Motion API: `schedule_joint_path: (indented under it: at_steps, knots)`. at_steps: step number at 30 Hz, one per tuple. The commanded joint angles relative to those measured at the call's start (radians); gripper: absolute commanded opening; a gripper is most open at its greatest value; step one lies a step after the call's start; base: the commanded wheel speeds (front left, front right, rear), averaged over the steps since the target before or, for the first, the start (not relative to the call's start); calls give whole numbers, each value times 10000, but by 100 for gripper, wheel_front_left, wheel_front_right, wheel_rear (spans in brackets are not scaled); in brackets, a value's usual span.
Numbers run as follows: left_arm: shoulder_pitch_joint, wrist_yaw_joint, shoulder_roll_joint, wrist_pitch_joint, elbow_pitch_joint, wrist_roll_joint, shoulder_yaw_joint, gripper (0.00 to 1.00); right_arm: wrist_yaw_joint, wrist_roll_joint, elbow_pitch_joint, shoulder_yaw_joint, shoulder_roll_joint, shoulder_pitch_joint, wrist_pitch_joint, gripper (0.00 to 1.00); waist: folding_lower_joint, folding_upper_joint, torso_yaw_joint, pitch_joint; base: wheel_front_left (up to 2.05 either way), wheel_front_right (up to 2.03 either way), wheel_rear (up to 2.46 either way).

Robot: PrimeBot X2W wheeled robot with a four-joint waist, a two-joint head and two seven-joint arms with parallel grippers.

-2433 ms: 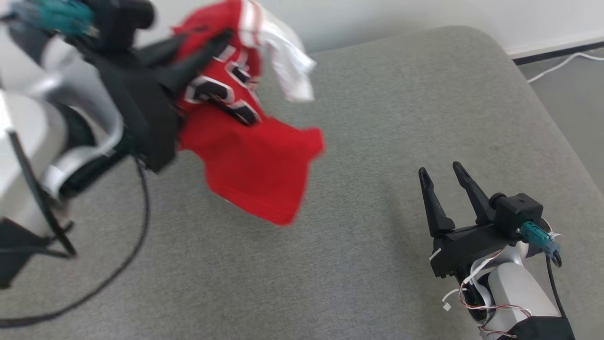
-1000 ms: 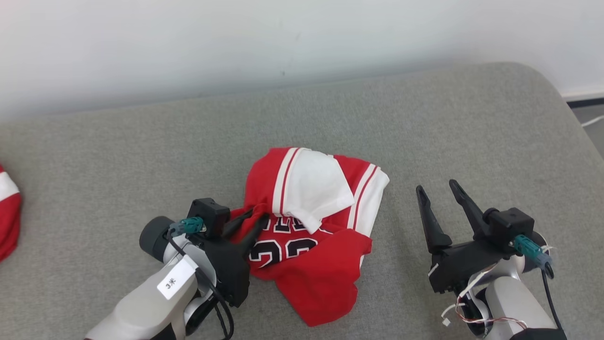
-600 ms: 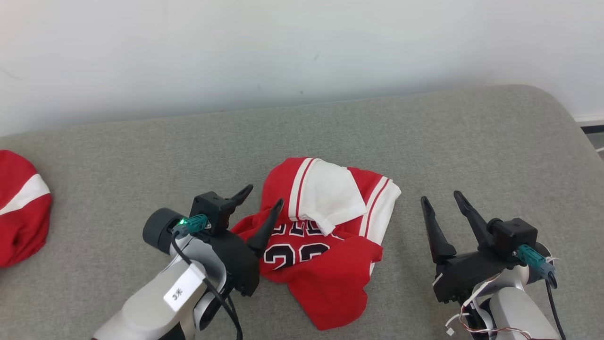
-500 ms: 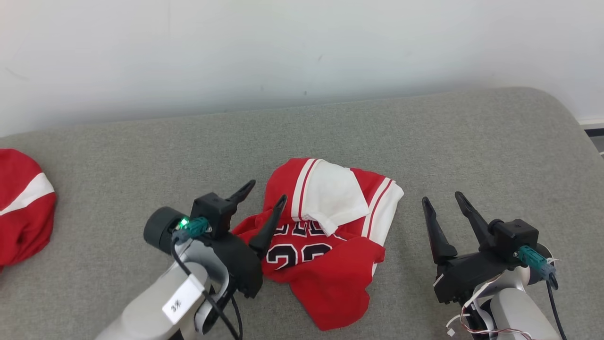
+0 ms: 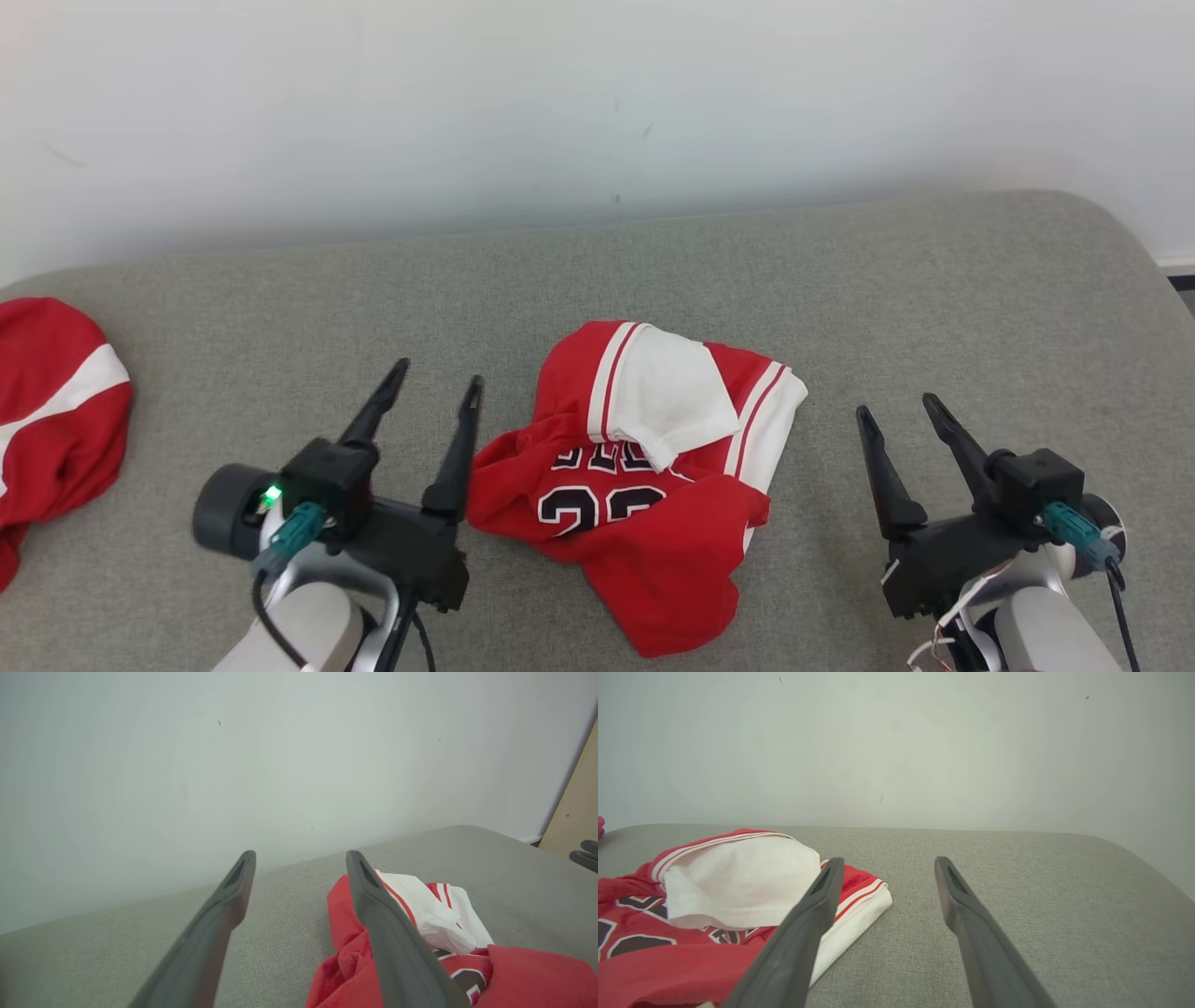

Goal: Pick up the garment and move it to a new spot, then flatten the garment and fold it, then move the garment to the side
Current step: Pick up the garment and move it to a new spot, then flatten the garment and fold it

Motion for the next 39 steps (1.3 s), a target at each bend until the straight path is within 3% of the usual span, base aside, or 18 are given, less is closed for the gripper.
schedule_joint_path:
  at_steps: [1, 12, 18, 30, 39]
  knots:
    - [261, 87, 122, -67, -178, 176, 242, 100, -3, 92, -38, -86, -66, 133, -9, 100, 1, -1, 20, -87, 0, 0, 0]
    - [2431, 511, 268, -61, -1625, 1245, 2495, 100, -3, 159, -138, -1059, 58, 877, -5, 100, 1, -1, 322, -582, 0, 0, 0]
    - [3327, 494, 266, -61, -2209, 1682, 3488, 100, -3, 0, -254, -1377, 118, 1083, 102, 100, 1, -1, 579, -697, 0, 0, 0]
    - [4263, 191, -287, -61, -2327, 2146, 4520, 100, -3, -14, -433, -1341, 191, 1057, 317, 100, 1, -1, 624, -526, 0, 0, 0]
    - [4007, -432, -717, -62, -2110, 2527, 4860, 100, -3, 62, -402, -1184, 216, 897, 290, 100, 1, -1, 559, -331, 0, 0, 0]
